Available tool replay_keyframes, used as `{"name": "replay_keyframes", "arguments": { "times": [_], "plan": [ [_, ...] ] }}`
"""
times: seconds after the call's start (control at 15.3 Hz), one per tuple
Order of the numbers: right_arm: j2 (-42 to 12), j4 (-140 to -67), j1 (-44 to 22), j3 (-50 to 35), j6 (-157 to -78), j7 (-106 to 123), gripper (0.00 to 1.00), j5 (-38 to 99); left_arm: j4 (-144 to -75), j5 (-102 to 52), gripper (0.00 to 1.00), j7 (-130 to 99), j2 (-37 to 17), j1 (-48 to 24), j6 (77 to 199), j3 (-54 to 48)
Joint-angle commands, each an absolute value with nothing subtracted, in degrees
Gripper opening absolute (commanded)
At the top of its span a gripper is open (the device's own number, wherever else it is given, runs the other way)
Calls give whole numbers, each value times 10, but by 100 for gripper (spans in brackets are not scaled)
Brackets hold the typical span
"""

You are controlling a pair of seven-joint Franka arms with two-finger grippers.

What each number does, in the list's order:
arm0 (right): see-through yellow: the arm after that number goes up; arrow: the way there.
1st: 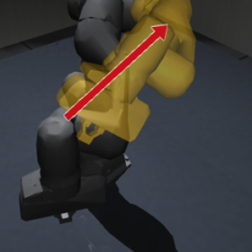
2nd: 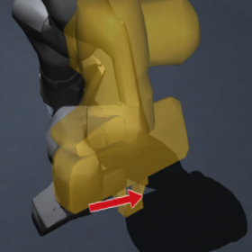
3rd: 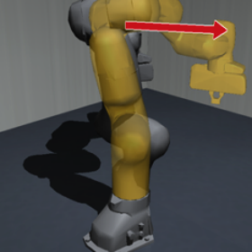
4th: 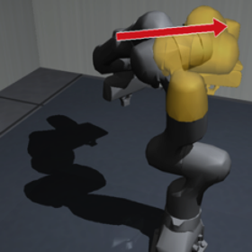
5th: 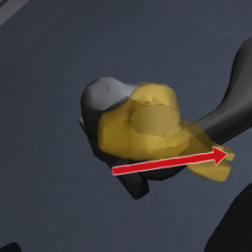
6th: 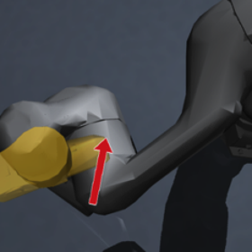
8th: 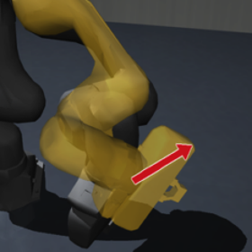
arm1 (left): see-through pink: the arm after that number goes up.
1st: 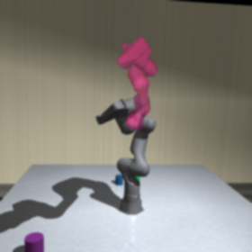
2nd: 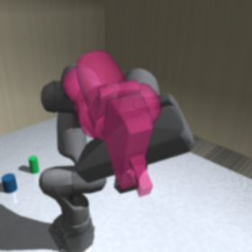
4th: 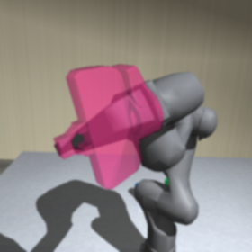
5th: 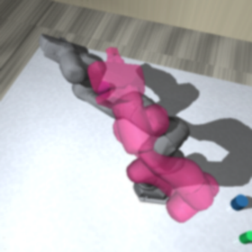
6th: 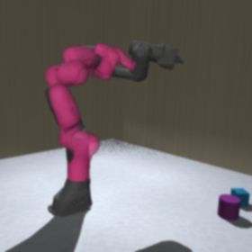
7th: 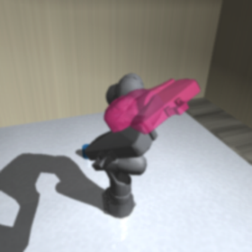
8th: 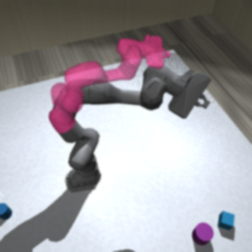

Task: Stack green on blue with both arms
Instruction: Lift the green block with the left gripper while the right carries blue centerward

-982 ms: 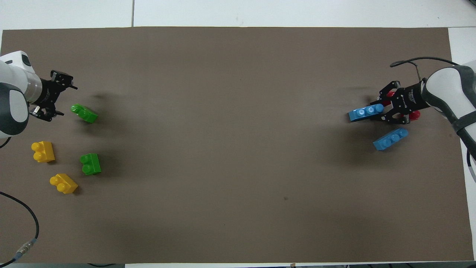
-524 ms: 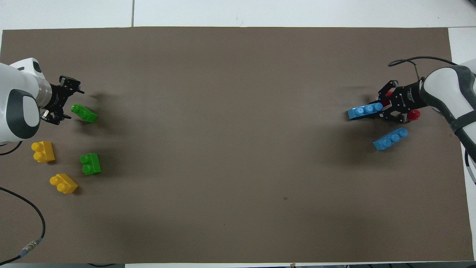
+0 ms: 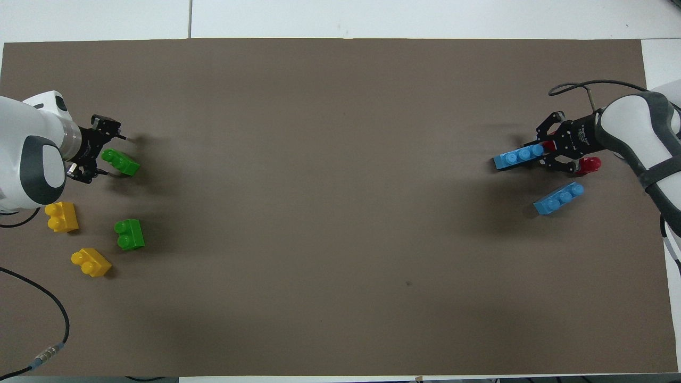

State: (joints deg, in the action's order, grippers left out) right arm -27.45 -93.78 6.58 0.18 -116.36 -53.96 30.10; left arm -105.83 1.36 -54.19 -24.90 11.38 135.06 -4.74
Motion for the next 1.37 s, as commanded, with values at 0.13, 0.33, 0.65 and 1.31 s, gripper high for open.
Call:
{"name": "replay_keyframes", "arguments": {
  "times": [0.13,0.33,0.65,1.31],
  "plan": [
    [-244,-930,-25,-1,-1172,-701,0,312,-1077,18,98,-560,-236,114,1364,-47],
    [-233,-936,-103,0,-1222,-814,0,305,-1077,18,67,-561,-236,112,1368,-47],
    [-229,-947,-182,1,-1245,-959,0,301,-1071,19,0,-558,-237,112,1367,-47],
    [-215,-1067,-291,0,-1417,-1038,0,301,-1055,14,0,-612,-186,76,1290,-52]
  ]
}}
